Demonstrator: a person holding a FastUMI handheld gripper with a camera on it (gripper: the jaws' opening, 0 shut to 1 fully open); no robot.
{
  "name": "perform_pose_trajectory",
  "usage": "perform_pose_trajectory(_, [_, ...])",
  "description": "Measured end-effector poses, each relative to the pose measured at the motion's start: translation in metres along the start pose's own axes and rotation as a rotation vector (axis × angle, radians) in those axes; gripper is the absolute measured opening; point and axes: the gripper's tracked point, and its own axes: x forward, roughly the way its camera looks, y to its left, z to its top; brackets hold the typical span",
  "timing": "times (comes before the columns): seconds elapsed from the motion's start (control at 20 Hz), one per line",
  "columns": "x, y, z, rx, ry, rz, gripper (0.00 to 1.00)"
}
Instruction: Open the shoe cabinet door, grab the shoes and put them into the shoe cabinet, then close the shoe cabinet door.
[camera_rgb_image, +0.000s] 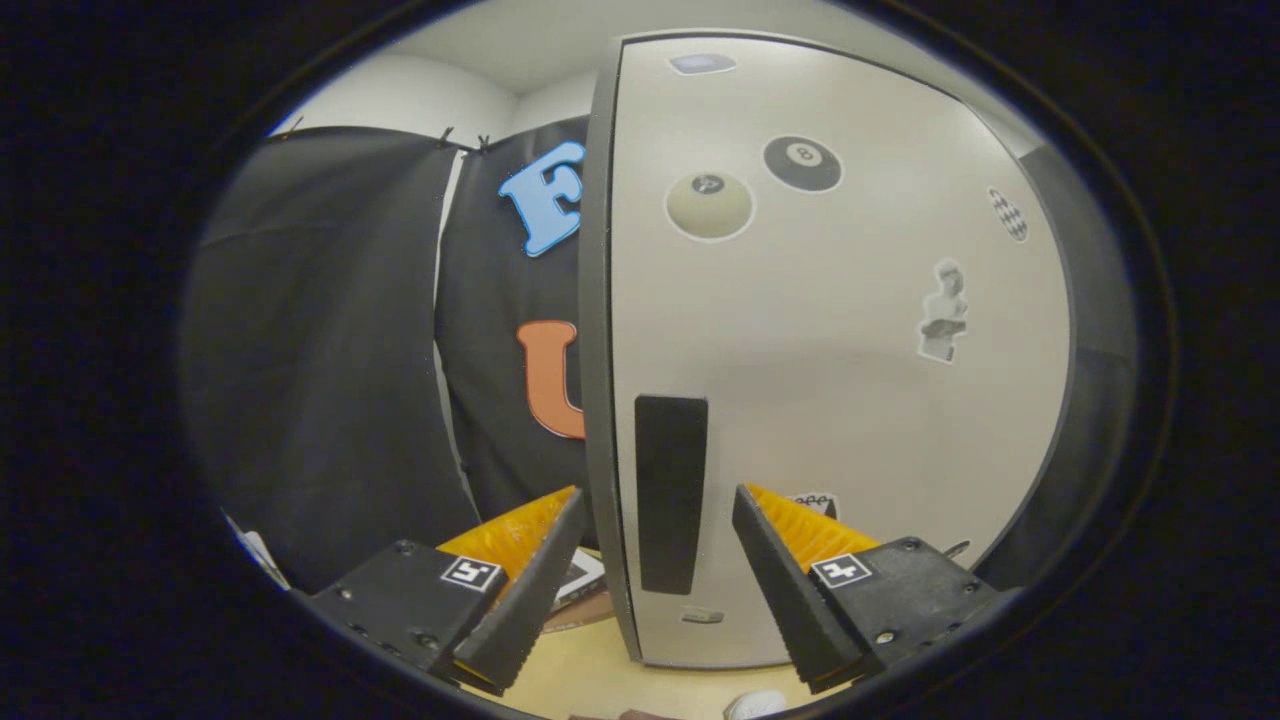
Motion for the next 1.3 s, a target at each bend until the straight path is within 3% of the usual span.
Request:
perform_pose_trajectory(0.1, [0.006, -0.006, 0.0, 0.017, -0.008, -0.044, 0.89])
perform_pose_trajectory(0.2, [0.006, -0.011, 0.0, 0.029, -0.014, -0.087, 0.69])
perform_pose_trajectory(0.25, [0.011, -0.007, -0.004, 0.029, -0.001, -0.075, 0.53])
perform_pose_trajectory(0.35, [0.008, -0.007, -0.002, 0.0, -0.005, -0.079, 0.4])
perform_pose_trajectory(0.7, [-0.006, -0.007, -0.007, 0.0, 0.023, -0.053, 0.26])
perform_pose_trajectory(1.3, [-0.116, -0.011, -0.021, -0.006, 0.037, 0.048, 0.25])
